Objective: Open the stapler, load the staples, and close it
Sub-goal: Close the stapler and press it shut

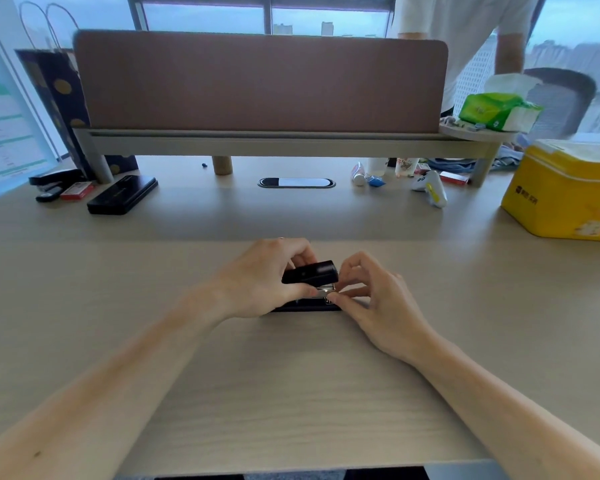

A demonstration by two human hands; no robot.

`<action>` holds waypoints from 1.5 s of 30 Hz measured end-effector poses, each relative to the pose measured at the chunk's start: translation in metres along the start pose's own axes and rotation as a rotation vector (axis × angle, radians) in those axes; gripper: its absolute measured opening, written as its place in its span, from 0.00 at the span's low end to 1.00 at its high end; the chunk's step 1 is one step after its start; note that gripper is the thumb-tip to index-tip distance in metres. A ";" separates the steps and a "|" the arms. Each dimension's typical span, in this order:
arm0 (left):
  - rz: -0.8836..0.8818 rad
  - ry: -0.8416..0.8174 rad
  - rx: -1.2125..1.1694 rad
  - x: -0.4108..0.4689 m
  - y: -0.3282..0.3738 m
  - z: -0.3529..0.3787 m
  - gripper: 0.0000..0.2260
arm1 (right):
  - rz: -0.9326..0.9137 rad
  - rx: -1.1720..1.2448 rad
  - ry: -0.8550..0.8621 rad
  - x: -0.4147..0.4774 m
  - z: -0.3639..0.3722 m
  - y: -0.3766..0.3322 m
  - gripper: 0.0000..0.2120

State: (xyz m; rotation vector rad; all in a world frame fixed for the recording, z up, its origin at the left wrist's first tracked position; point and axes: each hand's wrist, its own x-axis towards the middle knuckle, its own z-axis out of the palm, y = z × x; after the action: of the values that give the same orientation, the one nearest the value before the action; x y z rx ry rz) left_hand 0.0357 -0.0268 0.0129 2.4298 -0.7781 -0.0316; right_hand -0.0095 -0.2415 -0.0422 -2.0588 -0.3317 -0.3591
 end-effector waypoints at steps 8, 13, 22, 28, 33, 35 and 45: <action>-0.015 -0.031 0.015 0.010 0.008 0.013 0.14 | 0.057 0.071 -0.021 0.000 0.000 -0.003 0.26; -0.147 -0.007 0.043 0.027 0.012 0.026 0.28 | 0.084 0.040 -0.031 -0.002 -0.001 -0.007 0.27; -0.217 0.004 0.127 0.030 0.016 0.035 0.28 | 0.093 -0.007 -0.062 -0.001 -0.002 -0.007 0.32; -0.198 0.030 0.157 0.029 0.017 0.036 0.28 | 0.072 -0.029 -0.066 -0.001 -0.001 -0.005 0.32; -0.183 0.055 0.149 0.029 0.014 0.039 0.28 | 0.051 -0.028 -0.059 -0.001 -0.001 -0.004 0.32; -0.127 0.108 0.055 0.026 0.015 0.034 0.26 | 0.048 -0.032 -0.065 0.000 -0.001 -0.004 0.31; 0.058 0.018 -0.002 -0.034 -0.039 -0.004 0.17 | 0.063 -0.646 -0.350 0.014 -0.021 0.001 0.53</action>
State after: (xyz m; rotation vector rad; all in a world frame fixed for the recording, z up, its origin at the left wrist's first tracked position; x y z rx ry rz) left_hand 0.0293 0.0194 -0.0093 2.4010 -0.8400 0.0117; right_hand 0.0014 -0.2588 -0.0273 -2.7692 -0.3934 -0.0598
